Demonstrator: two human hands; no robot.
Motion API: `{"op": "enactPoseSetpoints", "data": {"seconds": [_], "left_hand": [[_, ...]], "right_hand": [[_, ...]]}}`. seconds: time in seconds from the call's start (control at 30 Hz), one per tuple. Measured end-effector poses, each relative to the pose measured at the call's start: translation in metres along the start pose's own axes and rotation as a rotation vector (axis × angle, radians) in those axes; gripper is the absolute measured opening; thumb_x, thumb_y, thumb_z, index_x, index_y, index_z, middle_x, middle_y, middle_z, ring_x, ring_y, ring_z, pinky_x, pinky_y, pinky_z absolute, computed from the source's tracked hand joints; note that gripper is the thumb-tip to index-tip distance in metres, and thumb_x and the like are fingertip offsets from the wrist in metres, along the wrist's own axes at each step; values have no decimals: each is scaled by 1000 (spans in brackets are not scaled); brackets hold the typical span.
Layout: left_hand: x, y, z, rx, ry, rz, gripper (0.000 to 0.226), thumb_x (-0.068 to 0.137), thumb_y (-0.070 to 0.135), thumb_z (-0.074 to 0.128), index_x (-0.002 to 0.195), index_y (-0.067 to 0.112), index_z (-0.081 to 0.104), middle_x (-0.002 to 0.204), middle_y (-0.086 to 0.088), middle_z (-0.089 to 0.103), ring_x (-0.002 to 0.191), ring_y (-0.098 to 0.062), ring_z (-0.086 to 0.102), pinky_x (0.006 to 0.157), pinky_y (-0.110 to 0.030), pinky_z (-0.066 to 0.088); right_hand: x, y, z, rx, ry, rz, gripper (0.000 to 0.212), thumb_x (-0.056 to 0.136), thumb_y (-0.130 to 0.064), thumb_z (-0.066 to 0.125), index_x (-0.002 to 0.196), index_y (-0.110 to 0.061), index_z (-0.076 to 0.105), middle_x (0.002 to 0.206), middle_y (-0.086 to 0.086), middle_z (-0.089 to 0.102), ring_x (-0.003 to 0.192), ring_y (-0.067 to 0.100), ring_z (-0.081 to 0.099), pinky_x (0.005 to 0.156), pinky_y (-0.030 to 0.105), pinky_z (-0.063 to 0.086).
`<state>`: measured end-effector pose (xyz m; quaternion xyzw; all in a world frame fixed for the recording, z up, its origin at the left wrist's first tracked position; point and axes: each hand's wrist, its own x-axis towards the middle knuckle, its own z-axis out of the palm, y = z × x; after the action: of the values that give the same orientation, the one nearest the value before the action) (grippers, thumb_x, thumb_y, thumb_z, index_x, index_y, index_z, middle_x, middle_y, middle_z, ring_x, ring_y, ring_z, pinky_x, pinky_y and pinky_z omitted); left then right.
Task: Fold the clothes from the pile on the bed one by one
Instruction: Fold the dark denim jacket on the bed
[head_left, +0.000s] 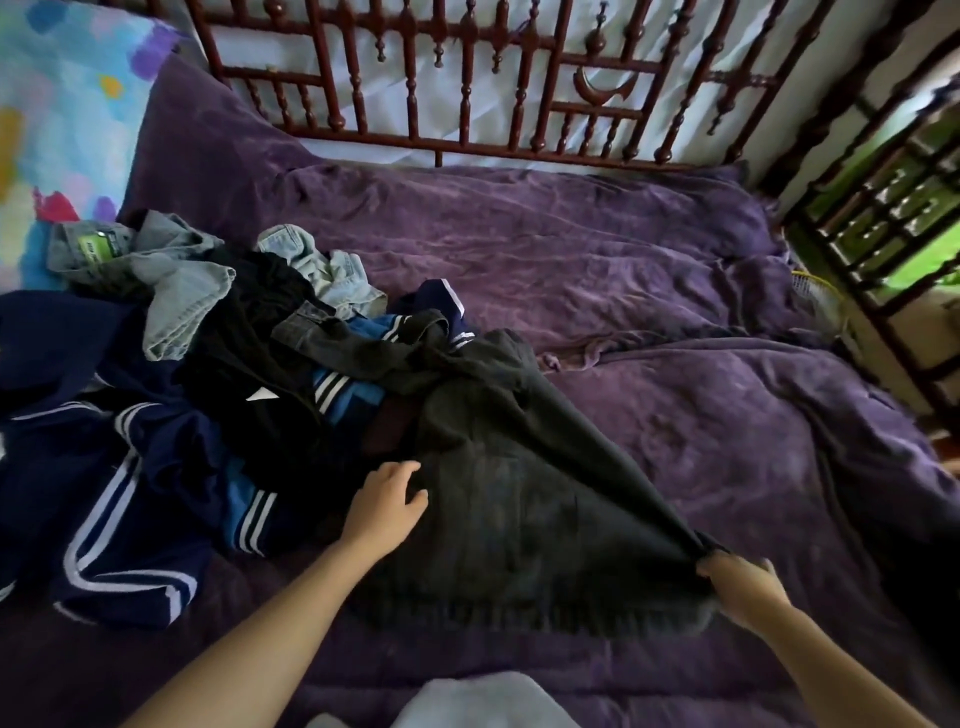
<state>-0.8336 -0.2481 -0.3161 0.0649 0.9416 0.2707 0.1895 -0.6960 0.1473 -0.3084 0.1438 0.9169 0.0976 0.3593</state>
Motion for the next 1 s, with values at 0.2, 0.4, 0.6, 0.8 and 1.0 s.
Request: {"op": "enactPoseSetpoints", "data": {"seconds": [0.2, 0.4, 0.6, 0.8, 1.0], "left_hand": [[-1, 4, 16, -8, -53, 13, 45, 96, 30, 48, 137, 16, 40, 140, -3, 42, 127, -20, 40, 101, -32, 38], [-3, -5, 11, -45, -34, -33, 45, 96, 28, 49, 137, 14, 41, 140, -5, 42, 127, -21, 40, 100, -34, 38], [-2, -42, -15, -144, 59, -139, 44, 96, 27, 50, 137, 13, 42, 140, -7, 42, 127, -22, 39, 102, -35, 37], [12, -74, -36, -242, 197, -289, 43, 95, 23, 52, 135, 11, 45, 137, -11, 45, 125, -24, 44, 101, -35, 39], [23, -85, -32, -292, 197, -309, 42, 94, 23, 53, 134, 11, 46, 135, -9, 47, 125, -22, 45, 101, -33, 38]], "right_hand": [[7, -15, -12, 201, -18, 39, 42, 92, -16, 42, 130, -31, 52, 136, -3, 52, 125, 18, 49, 100, 28, 40], [36, -134, -88, 390, 132, -234, 35, 94, -19, 44, 128, -19, 52, 132, 8, 48, 124, 28, 42, 97, 38, 39], [75, -223, -163, 491, 218, -338, 49, 90, -20, 52, 137, -15, 38, 140, 12, 37, 128, 32, 36, 100, 43, 38], [122, -264, -206, 434, 217, -341, 68, 90, -22, 54, 148, -16, 18, 150, 9, 27, 138, 30, 25, 106, 46, 31], [152, -259, -201, 335, 81, -274, 72, 90, -20, 49, 150, -21, 9, 150, 5, 29, 138, 26, 27, 110, 54, 19]]}}
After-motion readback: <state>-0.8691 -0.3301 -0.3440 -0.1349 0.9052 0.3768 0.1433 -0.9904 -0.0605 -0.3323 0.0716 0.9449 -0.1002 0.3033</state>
